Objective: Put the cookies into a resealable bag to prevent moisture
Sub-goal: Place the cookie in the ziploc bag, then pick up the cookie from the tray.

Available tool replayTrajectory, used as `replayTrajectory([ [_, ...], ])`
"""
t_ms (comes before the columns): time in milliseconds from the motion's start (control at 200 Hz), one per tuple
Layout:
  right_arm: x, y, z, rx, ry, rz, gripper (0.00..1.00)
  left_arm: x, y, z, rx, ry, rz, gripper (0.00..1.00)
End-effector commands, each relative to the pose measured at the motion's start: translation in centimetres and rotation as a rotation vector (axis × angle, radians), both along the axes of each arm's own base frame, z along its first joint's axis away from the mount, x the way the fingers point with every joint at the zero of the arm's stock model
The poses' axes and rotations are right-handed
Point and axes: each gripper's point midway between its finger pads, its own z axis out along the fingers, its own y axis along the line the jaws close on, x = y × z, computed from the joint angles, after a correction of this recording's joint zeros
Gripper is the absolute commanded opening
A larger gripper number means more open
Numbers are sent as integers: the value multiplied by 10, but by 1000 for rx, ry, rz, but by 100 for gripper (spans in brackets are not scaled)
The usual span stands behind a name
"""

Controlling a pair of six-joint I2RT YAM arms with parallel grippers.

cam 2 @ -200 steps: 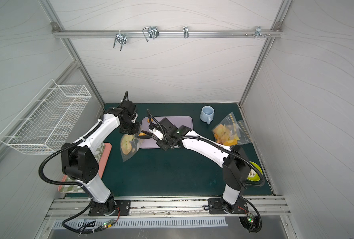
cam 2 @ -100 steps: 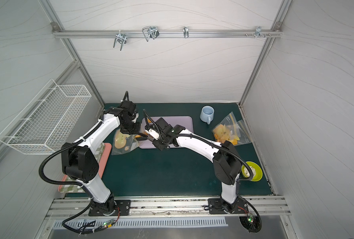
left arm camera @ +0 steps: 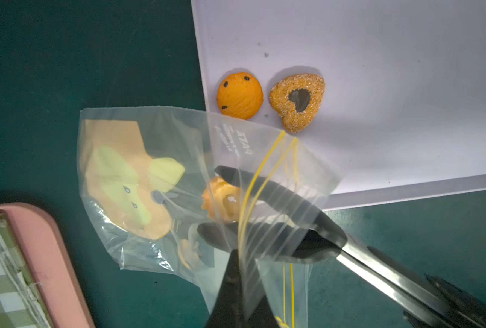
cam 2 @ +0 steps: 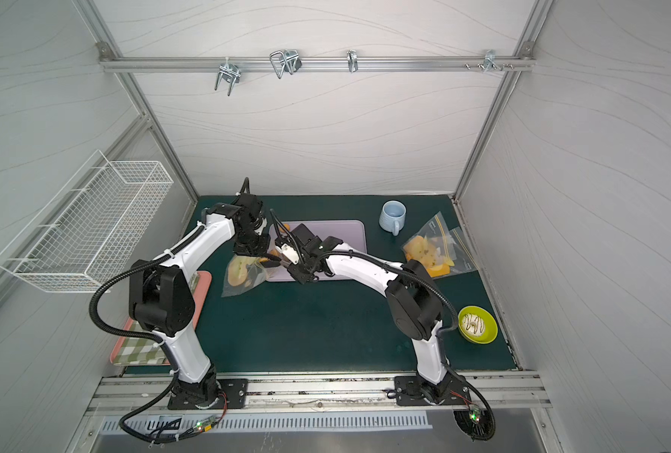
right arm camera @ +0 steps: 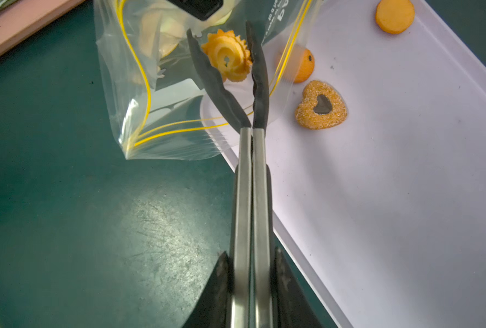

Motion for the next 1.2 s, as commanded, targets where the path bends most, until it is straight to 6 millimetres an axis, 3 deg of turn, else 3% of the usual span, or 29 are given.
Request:
replayTrajectory([
  [0, 14, -2, 14, 43, -23, -39, 30, 15, -8, 14, -43, -31, -20, 0],
  [120, 16, -4, 25, 83, -24, -46, 46, 18, -10, 17, -52, -34, -26, 0],
  [220, 15, -5, 32, 96, -26, -45, 50, 18, -8, 16, -50, -35, -22, 0],
  [400, 6, -12, 55, 141, -48, -42, 48, 17, -4, 13, -47, -27, -9, 0],
  [530, -11, -25, 75, 194, -59, -28, 47, 19, -1, 10, -39, -22, -1, 0],
  [795, -44, -76, 107, 304, -116, -105, 46, 20, 12, 5, -18, -10, 35, 0],
  [980, -46, -93, 100, 269, -139, -141, 46, 20, 19, 6, 9, -14, 47, 0],
  [1195, -22, -107, 46, 139, -86, -233, 45, 22, 43, 14, 58, -56, 122, 0],
])
